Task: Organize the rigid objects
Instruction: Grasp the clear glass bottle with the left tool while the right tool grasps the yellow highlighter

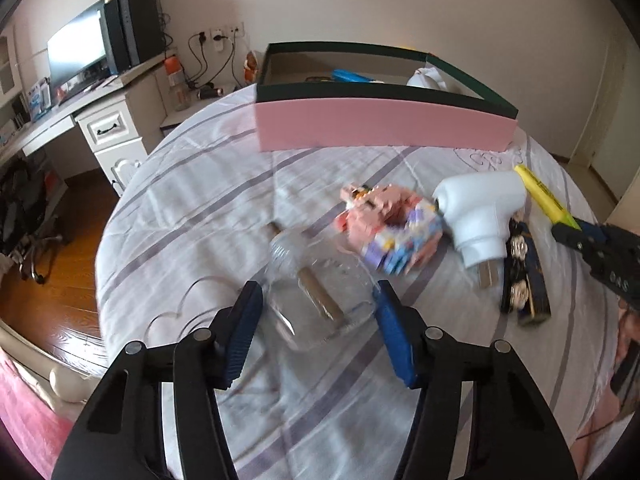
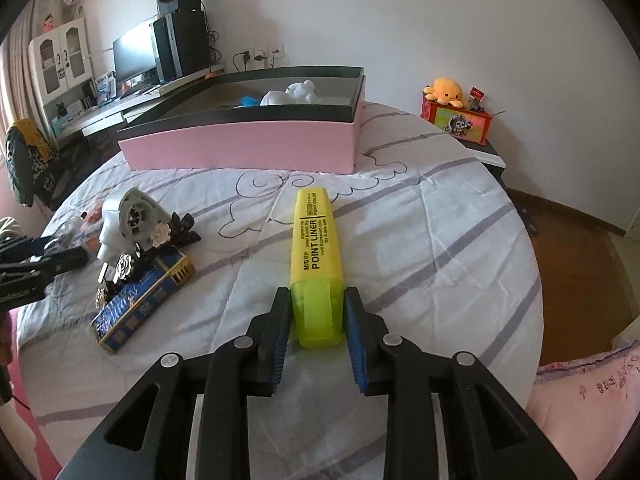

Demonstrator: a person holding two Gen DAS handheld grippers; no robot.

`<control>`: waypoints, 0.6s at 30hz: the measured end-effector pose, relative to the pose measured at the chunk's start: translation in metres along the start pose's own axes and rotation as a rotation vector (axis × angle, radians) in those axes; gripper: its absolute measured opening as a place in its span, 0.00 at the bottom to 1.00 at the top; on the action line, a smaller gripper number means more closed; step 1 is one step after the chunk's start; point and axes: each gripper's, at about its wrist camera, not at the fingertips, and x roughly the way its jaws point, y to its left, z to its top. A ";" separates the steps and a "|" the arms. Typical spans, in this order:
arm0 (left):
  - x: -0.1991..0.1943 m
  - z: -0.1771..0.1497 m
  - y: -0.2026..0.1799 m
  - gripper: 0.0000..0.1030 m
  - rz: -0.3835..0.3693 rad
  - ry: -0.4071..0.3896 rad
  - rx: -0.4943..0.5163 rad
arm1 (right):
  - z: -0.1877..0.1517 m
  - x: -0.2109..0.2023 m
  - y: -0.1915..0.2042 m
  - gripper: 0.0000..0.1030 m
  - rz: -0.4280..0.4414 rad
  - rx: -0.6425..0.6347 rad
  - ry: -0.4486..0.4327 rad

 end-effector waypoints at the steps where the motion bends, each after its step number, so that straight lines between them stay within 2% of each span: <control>1: -0.002 -0.002 0.002 0.58 0.001 -0.001 0.001 | 0.000 0.000 0.000 0.26 -0.004 0.001 0.002; 2: -0.004 -0.004 0.006 0.60 0.003 0.000 -0.011 | -0.001 -0.001 0.002 0.26 -0.010 0.001 0.004; 5: -0.003 -0.007 0.014 0.76 0.025 -0.003 -0.053 | -0.001 -0.002 0.005 0.26 -0.020 0.007 0.005; 8: 0.000 -0.005 0.013 0.81 0.019 -0.005 -0.067 | 0.003 0.001 0.001 0.28 -0.016 0.023 0.003; 11: 0.004 -0.003 0.010 0.80 0.039 -0.010 -0.062 | 0.009 0.005 0.001 0.34 -0.015 0.017 0.008; 16: 0.005 -0.003 0.008 0.60 0.054 -0.052 -0.042 | 0.016 0.012 0.006 0.36 -0.044 -0.015 0.019; 17: 0.004 -0.003 0.009 0.49 0.060 -0.058 -0.039 | 0.017 0.013 0.007 0.36 -0.047 -0.020 0.019; 18: 0.003 -0.003 0.009 0.49 0.064 -0.061 -0.039 | 0.017 0.014 0.008 0.36 -0.050 -0.027 0.019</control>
